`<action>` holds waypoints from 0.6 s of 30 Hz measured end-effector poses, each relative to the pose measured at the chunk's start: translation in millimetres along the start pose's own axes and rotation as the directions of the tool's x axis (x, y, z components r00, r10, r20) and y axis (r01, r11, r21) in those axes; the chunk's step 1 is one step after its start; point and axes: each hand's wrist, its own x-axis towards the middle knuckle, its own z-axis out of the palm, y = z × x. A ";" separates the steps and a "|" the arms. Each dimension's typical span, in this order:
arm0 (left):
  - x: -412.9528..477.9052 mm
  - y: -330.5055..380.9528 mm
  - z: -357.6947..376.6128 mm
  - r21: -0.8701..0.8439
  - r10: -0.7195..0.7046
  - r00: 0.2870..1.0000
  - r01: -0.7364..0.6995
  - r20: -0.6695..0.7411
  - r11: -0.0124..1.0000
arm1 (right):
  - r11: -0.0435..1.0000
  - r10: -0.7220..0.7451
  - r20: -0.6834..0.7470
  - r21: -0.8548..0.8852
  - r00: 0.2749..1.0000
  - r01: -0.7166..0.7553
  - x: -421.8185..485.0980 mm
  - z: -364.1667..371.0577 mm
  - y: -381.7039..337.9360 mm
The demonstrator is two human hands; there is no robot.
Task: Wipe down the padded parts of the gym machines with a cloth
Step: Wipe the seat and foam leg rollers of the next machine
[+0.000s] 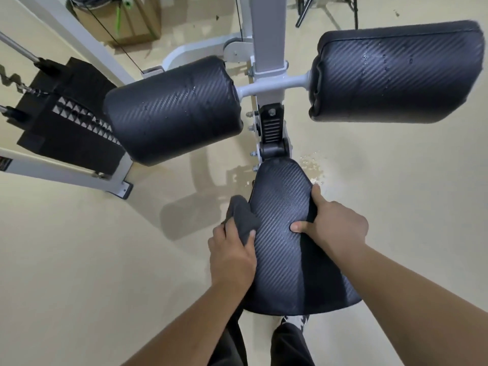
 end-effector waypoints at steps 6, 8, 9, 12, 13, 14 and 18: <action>-40.4 -30.1 -41.9 0.193 0.081 0.963 -0.133 0.256 0.972 | 1.000 0.012 0.042 0.002 0.999 -0.012 -1.4 -1.6 0.3; -10.4 -14.5 -64.0 0.170 0.108 0.964 -0.152 0.244 0.974 | 0.999 0.004 0.033 0.034 0.999 -0.005 -2.7 -7.5 3.3; 8.4 1.7 -73.4 0.141 0.138 0.969 -0.169 0.205 0.975 | 0.997 0.019 0.029 0.081 0.999 -0.022 -3.2 -12.4 7.9; 67.0 65.6 -78.1 0.175 0.370 0.922 -0.385 0.115 0.906 | 0.943 0.146 0.027 0.297 0.989 -0.147 1.4 -22.7 33.7; 83.2 89.9 -69.6 0.201 0.478 0.868 -0.496 0.132 0.845 | 0.911 0.188 0.027 0.369 0.982 -0.184 1.5 -19.5 45.9; 97.2 113.7 -56.3 0.238 0.558 0.807 -0.591 0.194 0.771 | 0.878 0.214 0.031 0.432 0.976 -0.207 -0.6 -14.5 56.6; 130.1 179.7 5.9 0.462 0.524 0.689 -0.724 0.500 0.511 | 0.747 0.218 0.030 0.638 0.975 -0.187 -10.2 8.2 76.2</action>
